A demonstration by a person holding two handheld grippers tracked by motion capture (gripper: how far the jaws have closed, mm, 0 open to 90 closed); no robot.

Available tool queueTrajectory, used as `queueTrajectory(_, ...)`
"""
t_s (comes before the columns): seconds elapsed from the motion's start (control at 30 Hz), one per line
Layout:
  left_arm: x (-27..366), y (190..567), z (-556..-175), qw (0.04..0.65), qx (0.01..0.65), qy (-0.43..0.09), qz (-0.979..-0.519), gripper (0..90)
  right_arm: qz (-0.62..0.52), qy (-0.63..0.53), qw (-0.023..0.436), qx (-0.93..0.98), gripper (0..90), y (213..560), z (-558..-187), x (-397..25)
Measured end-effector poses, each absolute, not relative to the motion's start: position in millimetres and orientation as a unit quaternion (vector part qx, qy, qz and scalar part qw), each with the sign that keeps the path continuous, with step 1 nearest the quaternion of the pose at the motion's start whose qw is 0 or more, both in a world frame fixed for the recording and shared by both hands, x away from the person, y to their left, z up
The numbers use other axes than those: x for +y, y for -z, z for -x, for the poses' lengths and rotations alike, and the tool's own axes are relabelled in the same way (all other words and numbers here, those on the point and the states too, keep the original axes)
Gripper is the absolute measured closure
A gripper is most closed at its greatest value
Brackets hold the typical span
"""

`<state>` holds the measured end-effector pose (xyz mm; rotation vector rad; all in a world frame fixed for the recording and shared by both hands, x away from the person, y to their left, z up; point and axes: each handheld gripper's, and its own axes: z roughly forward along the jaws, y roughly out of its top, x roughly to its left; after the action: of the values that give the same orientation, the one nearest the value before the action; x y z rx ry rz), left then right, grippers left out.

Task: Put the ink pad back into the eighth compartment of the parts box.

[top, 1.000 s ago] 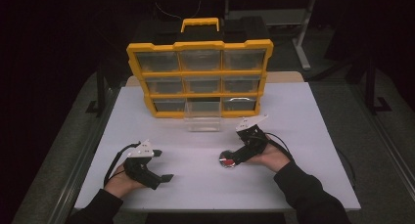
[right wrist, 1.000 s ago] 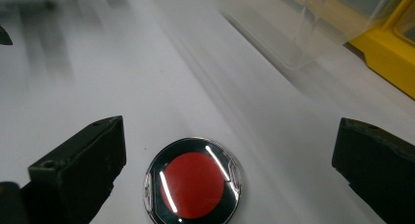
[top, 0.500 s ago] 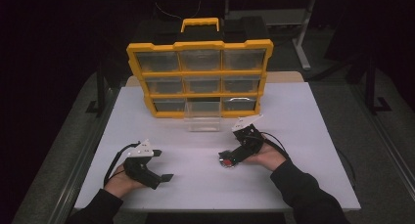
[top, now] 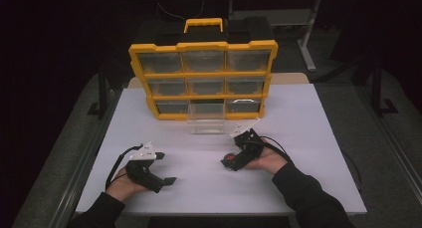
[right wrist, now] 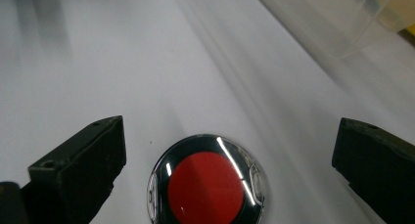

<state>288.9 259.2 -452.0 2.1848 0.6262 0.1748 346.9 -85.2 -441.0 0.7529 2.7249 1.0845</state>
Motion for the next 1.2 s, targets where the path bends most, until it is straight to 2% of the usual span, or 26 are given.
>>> queueTrajectory(0.67,258.9,453.4,-288.5,0.416,0.25,-0.069,-0.872,0.0,-0.223,-0.297,0.049,0.927,0.0,453.8,-343.8,-78.8)
queueTrajectory(1.2,259.0,453.3,-288.2,0.417,0.249,-0.071,-0.871,0.0,-0.215,-0.287,0.046,0.932,6.6,454.8,-341.7,-77.6)
